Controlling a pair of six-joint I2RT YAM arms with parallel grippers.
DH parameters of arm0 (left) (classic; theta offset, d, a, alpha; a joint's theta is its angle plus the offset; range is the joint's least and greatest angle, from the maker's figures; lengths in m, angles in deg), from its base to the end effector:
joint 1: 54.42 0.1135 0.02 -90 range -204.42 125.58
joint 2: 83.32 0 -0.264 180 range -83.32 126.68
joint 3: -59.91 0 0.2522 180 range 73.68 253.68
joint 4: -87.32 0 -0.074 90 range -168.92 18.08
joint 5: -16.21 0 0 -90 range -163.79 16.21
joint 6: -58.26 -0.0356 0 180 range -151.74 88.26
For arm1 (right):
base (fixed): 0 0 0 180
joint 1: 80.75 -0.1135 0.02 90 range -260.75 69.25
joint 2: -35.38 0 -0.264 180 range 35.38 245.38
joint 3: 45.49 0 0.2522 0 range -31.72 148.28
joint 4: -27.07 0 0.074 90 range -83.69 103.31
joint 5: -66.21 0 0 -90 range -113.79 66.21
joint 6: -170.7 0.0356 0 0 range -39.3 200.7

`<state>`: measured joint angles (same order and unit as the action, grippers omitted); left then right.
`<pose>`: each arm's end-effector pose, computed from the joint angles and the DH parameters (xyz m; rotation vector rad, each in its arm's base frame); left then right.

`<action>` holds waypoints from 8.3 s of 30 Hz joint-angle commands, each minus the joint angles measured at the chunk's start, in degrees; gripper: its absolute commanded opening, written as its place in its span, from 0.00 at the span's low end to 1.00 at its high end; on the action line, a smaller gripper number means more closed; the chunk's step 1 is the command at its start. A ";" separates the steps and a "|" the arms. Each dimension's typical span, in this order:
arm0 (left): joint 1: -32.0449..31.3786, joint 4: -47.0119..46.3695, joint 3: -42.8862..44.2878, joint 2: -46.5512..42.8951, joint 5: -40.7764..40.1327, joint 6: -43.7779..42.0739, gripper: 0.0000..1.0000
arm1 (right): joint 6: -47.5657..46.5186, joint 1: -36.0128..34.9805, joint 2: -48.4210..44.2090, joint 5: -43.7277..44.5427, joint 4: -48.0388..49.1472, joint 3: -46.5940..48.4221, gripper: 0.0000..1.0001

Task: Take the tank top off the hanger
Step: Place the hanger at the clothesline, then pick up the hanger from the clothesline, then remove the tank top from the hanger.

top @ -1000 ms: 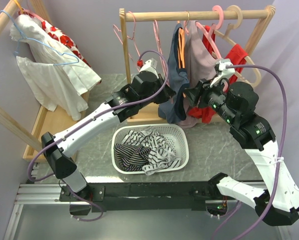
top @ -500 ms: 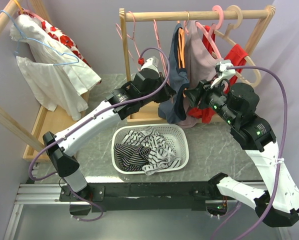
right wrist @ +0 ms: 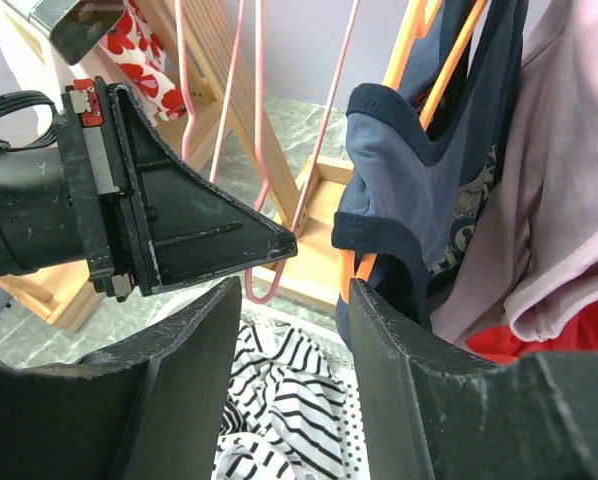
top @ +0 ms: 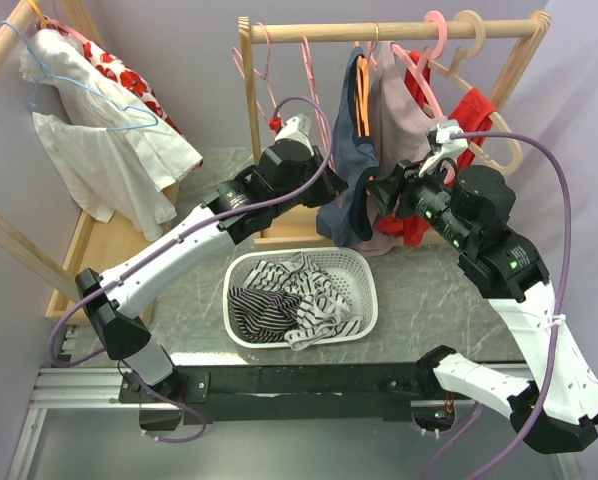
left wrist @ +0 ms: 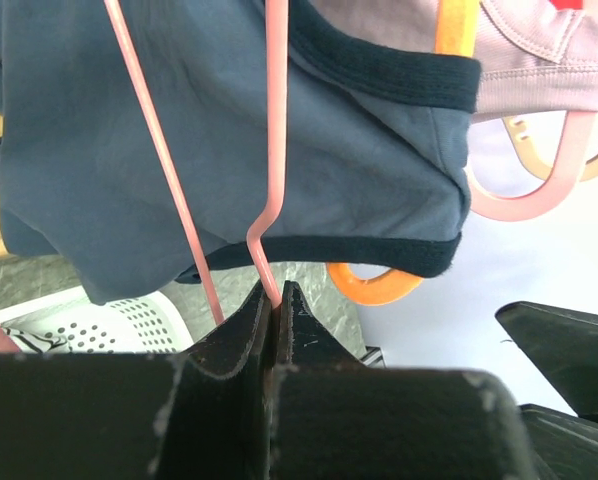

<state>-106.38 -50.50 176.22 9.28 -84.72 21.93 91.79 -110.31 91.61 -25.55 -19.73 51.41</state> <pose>0.2310 -0.2843 0.4441 -0.1702 2.0286 -1.0480 0.1504 0.0865 0.4856 -0.2975 1.6826 0.5577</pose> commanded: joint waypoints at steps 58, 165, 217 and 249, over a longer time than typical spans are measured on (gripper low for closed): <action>8.81 -19.02 -19.48 -13.67 8.57 -7.16 0.60 | -2.04 1.08 1.86 2.99 2.72 5.54 0.58; 2.39 -27.72 -21.07 -26.16 8.82 -32.66 0.99 | -5.73 -2.08 -10.00 -11.68 -26.10 10.74 0.00; 1.60 -33.25 -23.35 -17.10 11.73 -35.65 0.92 | -7.58 -2.08 -11.05 -13.27 -26.03 9.59 0.00; 11.27 -23.42 -14.56 -11.65 -2.76 -34.95 0.04 | -3.89 -2.08 -14.74 -18.99 -38.42 5.28 0.00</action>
<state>-98.01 -74.58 158.97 -2.57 -81.34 -13.70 87.29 -112.36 79.19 -42.60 -55.86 54.80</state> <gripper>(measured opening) 0.115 0.139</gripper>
